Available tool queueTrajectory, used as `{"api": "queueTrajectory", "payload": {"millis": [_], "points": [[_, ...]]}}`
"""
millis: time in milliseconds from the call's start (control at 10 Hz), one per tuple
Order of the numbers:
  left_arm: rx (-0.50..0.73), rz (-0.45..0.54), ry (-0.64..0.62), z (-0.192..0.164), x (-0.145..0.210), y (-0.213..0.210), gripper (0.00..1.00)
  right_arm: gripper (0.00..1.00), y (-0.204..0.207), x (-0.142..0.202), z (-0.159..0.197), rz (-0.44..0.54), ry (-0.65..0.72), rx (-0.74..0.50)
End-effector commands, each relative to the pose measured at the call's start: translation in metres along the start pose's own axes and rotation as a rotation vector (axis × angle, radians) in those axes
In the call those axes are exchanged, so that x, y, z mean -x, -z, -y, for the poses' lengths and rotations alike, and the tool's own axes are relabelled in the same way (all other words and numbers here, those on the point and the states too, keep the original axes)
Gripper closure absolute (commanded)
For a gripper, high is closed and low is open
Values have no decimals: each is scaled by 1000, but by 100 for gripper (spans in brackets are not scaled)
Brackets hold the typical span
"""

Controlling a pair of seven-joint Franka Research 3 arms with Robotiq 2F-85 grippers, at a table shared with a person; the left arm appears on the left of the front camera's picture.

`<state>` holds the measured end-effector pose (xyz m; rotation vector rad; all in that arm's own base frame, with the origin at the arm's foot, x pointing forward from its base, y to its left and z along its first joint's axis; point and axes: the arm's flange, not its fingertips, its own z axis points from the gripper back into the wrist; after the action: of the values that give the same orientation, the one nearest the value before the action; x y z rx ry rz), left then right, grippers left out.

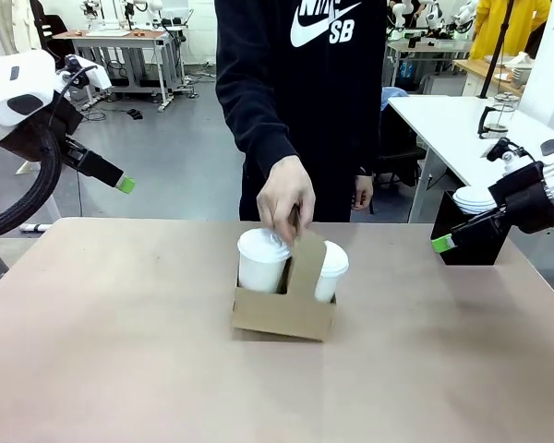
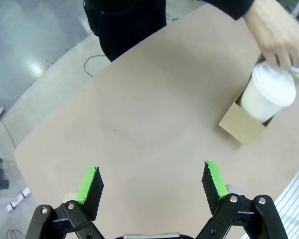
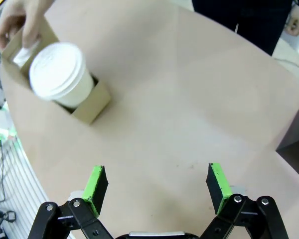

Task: Pour a drink into a cup and package it in a carrier.
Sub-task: Insert the held 600 ml Paper Cup into the Cup Carrier.

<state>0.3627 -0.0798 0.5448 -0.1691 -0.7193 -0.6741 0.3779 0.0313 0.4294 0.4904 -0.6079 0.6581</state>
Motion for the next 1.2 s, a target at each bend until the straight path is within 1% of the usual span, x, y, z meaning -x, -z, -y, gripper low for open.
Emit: {"api": "queueTrajectory", "payload": {"millis": [0, 1100], "points": [[1, -5, -13, 1, 1, -2, 0, 0, 1, -2, -2, 5, -8, 5], [1, -5, -13, 1, 1, -2, 0, 0, 1, -2, -2, 5, -8, 5]]}}
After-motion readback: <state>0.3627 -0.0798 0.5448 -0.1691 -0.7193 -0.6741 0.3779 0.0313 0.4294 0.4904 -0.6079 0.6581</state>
